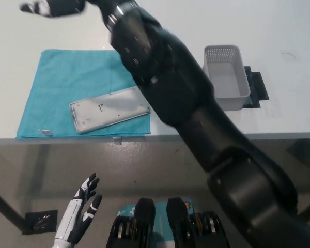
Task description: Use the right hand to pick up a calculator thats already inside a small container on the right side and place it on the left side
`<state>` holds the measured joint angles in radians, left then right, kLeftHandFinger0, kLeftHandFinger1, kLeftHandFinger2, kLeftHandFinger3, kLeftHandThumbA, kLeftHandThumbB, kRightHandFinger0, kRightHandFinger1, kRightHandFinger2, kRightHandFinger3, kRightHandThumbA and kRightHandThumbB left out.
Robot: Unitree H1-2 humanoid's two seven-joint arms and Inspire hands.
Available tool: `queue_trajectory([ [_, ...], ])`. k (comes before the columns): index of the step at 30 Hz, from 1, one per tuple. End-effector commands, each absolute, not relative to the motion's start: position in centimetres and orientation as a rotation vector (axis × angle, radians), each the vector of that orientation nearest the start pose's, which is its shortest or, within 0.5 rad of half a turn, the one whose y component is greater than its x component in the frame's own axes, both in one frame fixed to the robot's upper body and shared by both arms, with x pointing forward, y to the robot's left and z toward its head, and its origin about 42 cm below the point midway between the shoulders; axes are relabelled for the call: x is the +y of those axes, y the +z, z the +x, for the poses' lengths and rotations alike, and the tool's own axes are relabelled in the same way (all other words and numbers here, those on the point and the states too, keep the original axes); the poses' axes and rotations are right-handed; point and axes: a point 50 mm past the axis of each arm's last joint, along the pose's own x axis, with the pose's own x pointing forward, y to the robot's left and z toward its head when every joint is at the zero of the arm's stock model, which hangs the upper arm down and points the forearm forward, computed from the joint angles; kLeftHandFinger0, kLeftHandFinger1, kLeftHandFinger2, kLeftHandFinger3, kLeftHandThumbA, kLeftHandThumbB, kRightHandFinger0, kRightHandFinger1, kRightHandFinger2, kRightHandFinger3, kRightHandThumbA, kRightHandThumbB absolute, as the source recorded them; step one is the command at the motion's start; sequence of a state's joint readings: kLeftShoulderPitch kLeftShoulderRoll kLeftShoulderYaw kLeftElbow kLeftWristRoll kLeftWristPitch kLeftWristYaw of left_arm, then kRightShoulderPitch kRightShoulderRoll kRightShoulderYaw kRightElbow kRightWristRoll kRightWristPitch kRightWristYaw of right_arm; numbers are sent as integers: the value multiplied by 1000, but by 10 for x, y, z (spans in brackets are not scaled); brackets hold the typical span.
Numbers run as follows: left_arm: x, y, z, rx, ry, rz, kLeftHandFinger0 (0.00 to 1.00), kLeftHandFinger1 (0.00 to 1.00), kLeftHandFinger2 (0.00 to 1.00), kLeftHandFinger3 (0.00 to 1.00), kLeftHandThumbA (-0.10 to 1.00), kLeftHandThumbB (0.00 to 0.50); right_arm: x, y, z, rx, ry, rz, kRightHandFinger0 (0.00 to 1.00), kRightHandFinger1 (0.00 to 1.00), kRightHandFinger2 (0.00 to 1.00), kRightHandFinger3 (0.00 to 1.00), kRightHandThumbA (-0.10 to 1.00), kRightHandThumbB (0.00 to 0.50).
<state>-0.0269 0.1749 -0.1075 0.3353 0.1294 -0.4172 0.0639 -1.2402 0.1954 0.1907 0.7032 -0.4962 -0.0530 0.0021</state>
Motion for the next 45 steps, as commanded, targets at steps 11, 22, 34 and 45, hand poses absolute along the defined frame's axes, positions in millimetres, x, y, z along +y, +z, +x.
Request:
queue_trajectory([
  [11, 261, 21, 244, -67, -123, 330, 1000, 1000, 1000, 1000, 917, 191, -194, 534, 222, -1772, 95, 41, 1000, 1000, 1000, 1000, 1000, 323],
  [22, 259, 11, 232, -30, -128, 327, 1000, 1000, 1000, 1000, 887, 183, -193, 457, 187, -1924, 21, 350, 1000, 1000, 1000, 1000, 932, 281],
  [34, 261, 15, 241, -44, -142, 328, 1000, 1000, 1000, 1000, 887, 193, -218, 333, 147, -1330, 54, 78, 1000, 1000, 1000, 1000, 1000, 383],
  [45, 259, 11, 241, -32, -120, 324, 1000, 1000, 1000, 1000, 897, 196, -238, 182, 219, -658, 47, -67, 1000, 1000, 1000, 1000, 1000, 277],
])
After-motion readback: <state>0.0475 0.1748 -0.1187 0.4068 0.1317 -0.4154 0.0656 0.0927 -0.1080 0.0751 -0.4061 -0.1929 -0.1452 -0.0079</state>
